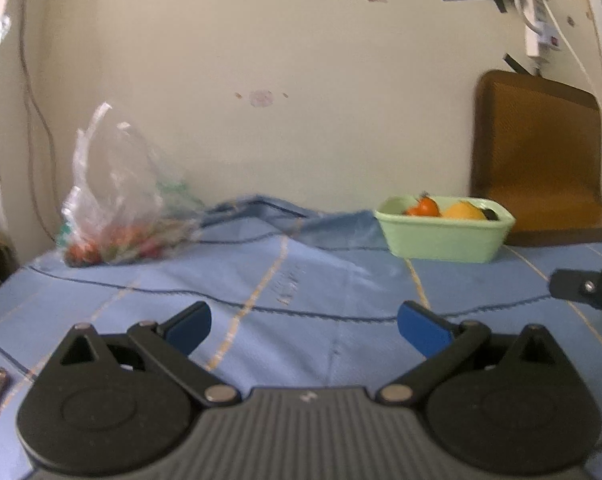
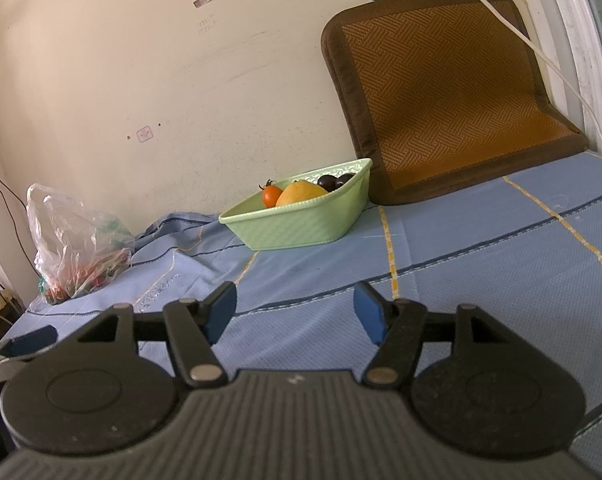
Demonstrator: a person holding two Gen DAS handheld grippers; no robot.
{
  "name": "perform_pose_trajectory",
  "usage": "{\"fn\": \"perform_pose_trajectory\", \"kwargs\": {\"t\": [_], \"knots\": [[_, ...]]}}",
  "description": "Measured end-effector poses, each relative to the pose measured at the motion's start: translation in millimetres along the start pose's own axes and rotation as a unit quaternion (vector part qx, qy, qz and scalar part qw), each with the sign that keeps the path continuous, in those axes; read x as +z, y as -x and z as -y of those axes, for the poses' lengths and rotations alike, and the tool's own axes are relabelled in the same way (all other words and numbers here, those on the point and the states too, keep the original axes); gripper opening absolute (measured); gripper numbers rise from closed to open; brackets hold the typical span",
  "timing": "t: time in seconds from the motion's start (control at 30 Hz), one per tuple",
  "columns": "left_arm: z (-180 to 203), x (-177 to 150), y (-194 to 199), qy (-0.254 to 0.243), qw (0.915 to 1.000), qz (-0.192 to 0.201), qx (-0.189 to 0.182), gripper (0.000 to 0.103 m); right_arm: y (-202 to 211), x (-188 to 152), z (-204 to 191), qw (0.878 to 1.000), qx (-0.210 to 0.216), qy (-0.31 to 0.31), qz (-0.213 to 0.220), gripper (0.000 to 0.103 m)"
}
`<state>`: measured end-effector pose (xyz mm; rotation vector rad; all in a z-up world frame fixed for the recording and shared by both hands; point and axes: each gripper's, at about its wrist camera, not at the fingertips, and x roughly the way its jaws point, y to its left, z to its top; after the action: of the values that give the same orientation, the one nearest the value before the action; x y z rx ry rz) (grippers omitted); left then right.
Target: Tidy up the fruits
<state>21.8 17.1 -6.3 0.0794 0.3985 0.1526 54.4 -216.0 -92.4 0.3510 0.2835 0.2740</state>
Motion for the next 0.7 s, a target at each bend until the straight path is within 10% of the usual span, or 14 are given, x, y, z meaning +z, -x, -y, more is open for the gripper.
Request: {"fn": "perform_pose_trajectory", "kwargs": {"t": [0.2,0.7], "knots": [[6,1,9,-0.025,0.9976,0.043,0.049,0.103,0,0,0,1.000,0.000,-0.001,0.000,0.068],[11,-1,7,-0.041,0.9988,0.017,0.021,0.103,0,0,0,1.000,0.000,0.000,0.000,0.068]]}}
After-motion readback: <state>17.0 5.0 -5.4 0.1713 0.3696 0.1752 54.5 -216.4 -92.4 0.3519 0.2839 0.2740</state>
